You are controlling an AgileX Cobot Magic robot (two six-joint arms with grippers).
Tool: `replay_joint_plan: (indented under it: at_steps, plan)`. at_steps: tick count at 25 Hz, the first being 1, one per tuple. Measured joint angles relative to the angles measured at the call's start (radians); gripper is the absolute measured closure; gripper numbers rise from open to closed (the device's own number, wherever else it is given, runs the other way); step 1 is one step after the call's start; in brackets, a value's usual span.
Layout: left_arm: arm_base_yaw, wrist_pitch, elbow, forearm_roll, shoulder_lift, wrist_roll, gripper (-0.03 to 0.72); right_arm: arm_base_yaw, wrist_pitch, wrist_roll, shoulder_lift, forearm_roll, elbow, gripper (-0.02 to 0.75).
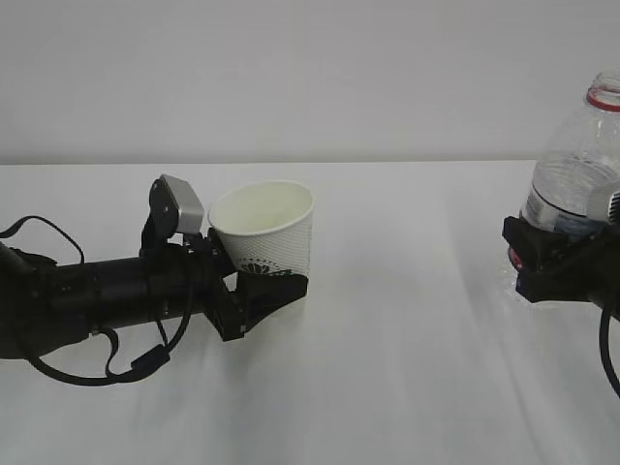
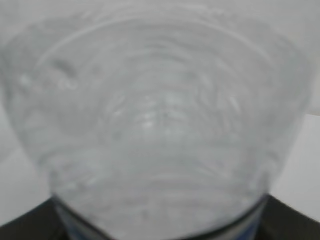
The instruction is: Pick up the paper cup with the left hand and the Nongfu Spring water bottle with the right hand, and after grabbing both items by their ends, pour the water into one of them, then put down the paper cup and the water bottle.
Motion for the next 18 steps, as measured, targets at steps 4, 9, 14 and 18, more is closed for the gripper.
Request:
replay_joint_plan:
  at_steps: [4, 9, 14, 18]
  plan:
    - [-0.041, 0.0, -0.014, -0.002, 0.0, 0.0, 0.143, 0.0, 0.0, 0.0, 0.0, -0.006, 0.0, 0.296]
    - [-0.083, 0.0, -0.063, -0.002, 0.0, 0.0, 0.143, 0.0, 0.0, 0.0, 0.0, -0.02, 0.0, 0.296]
    - [-0.131, 0.0, -0.071, -0.006, 0.0, 0.0, 0.143, 0.0, 0.0, 0.0, 0.0, -0.04, 0.0, 0.296]
    - [-0.17, 0.0, -0.071, -0.006, 0.0, -0.002, 0.143, 0.0, 0.0, 0.0, 0.0, -0.047, 0.0, 0.296]
